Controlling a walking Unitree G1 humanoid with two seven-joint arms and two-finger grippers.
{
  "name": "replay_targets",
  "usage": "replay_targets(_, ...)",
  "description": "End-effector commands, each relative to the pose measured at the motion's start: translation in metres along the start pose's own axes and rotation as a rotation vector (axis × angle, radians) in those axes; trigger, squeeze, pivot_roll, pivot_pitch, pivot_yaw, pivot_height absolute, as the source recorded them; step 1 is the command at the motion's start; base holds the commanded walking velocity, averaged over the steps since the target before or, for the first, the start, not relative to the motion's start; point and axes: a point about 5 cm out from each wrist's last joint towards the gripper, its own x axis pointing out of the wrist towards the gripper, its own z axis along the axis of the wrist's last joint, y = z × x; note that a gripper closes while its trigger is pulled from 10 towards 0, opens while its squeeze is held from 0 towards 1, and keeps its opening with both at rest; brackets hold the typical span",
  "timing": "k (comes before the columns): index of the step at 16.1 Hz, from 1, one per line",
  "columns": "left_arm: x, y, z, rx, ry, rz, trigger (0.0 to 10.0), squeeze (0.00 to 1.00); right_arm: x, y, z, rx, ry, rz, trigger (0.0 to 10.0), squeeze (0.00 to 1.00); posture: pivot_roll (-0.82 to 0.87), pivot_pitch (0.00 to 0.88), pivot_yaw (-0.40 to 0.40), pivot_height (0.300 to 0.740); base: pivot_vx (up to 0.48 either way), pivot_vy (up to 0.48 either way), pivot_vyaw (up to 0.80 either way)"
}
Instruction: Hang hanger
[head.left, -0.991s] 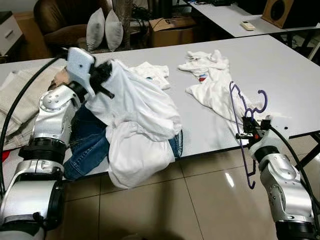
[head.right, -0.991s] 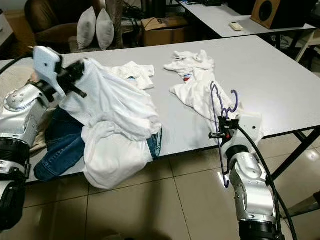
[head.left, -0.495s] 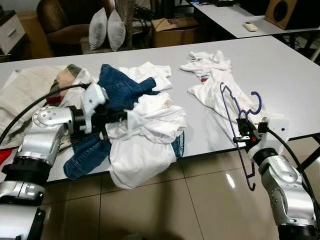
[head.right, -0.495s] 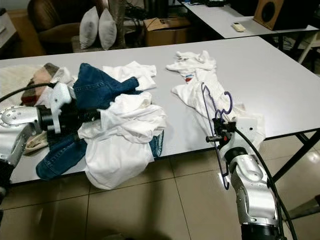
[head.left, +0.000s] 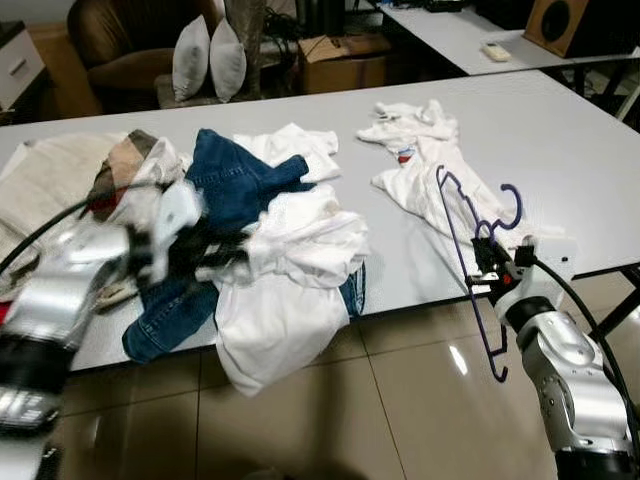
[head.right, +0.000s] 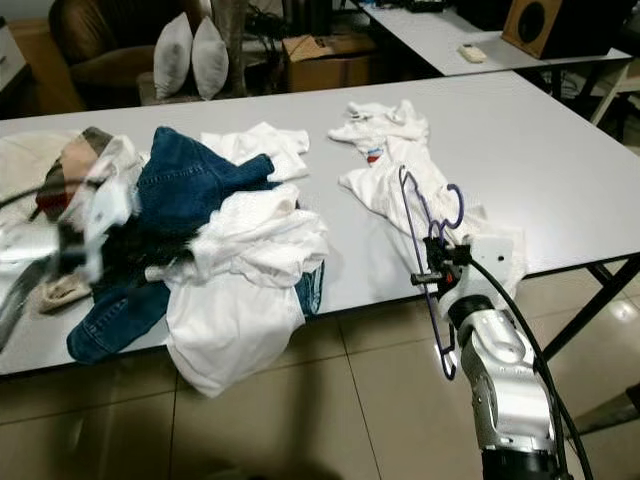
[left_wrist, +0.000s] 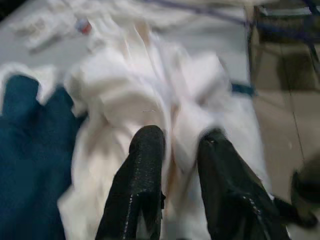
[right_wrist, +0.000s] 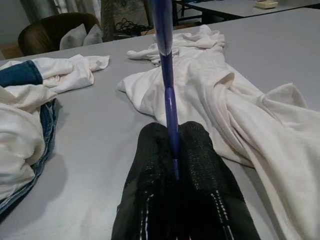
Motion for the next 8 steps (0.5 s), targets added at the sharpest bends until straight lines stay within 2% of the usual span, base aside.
replay_targets(1, -0.011, -0.004, 0.000, 0.064, 0.065, -0.032, 10.0, 1.00, -0.001, 0.000, -0.001, -0.001, 0.009, 0.007, 10.0, 0.00, 0.02, 0.000, 0.054, 0.740, 0.000, 0.000, 0.00)
replay_targets(2, -0.013, -0.005, 0.000, 0.080, 0.079, -0.037, 10.0, 1.00, -0.002, -0.001, -0.002, -0.002, 0.010, 0.006, 10.0, 0.00, 0.02, 0.000, 0.054, 0.740, 0.000, 0.000, 0.00)
replay_targets(4, -0.027, -0.002, -0.003, 0.131, 0.137, 0.002, 10.0, 1.00, -0.002, -0.003, -0.002, -0.008, 0.016, 0.000, 10.0, 0.00, 0.02, 0.000, 0.051, 0.740, 0.000, 0.000, 0.00)
replay_targets(6, -0.033, 0.001, 0.011, 0.018, -0.024, 0.058, 10.0, 1.00, -0.003, -0.003, -0.002, -0.012, 0.017, 0.002, 10.0, 0.00, 0.02, 0.000, 0.055, 0.740, 0.000, 0.000, 0.00)
replay_targets(7, -0.037, 0.009, 0.013, -0.038, -0.079, 0.150, 10.0, 1.00, -0.004, -0.003, -0.002, -0.012, 0.017, 0.001, 10.0, 0.00, 0.01, 0.000, 0.056, 0.740, 0.000, 0.000, 0.00)
replay_targets(8, -0.036, 0.020, 0.012, -0.053, -0.103, 0.263, 10.0, 1.00, -0.004, -0.003, -0.002, -0.012, 0.018, 0.000, 10.0, 0.00, 0.01, 0.000, 0.054, 0.740, 0.000, 0.000, 0.00)
